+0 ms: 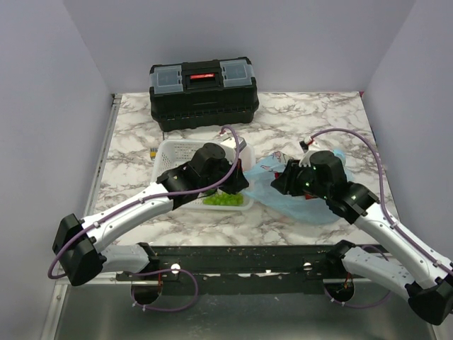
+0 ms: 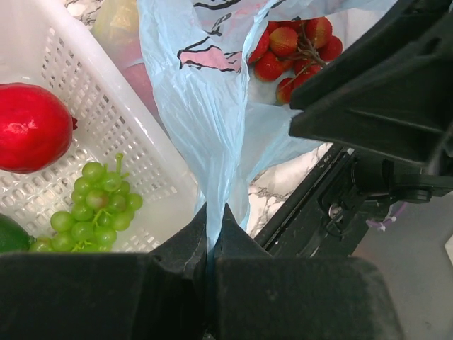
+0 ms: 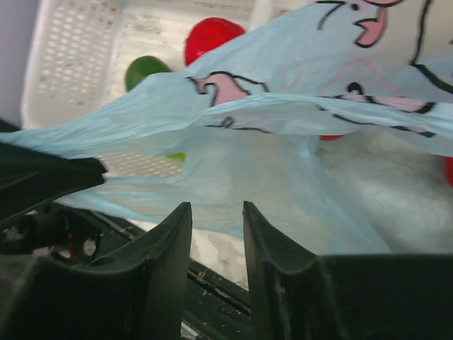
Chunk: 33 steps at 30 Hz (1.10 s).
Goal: Take the fake fruits out of the plastic bag
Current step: Take out the fake fruit from the plastic bag.
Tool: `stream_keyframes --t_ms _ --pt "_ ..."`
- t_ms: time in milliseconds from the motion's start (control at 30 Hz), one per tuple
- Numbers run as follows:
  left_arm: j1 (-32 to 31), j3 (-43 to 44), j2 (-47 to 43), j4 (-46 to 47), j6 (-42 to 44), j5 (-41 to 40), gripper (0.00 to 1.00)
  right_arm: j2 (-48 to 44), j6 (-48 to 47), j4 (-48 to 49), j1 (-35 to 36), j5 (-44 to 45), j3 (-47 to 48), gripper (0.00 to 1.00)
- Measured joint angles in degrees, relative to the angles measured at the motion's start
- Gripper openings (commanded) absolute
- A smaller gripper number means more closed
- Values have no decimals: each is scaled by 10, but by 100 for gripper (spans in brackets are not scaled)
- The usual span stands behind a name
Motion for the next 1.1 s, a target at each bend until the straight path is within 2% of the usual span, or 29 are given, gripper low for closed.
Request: stream_keyframes --t_ms 133,500,700,833,1100 --pt "0 1 0 -7 3 0 0 8 19 0 0 60 -19 26" --pt "0 22 -5 -32 4 15 0 86 83 67 0 157 -106 26" --pt "-5 41 -5 -32 4 36 0 105 123 111 0 200 -115 32" --pt "-7 45 -7 -35 4 43 0 100 131 132 -1 210 -115 41" --pt "-8 59 -11 -38 8 52 0 98 128 152 -17 210 -115 47"
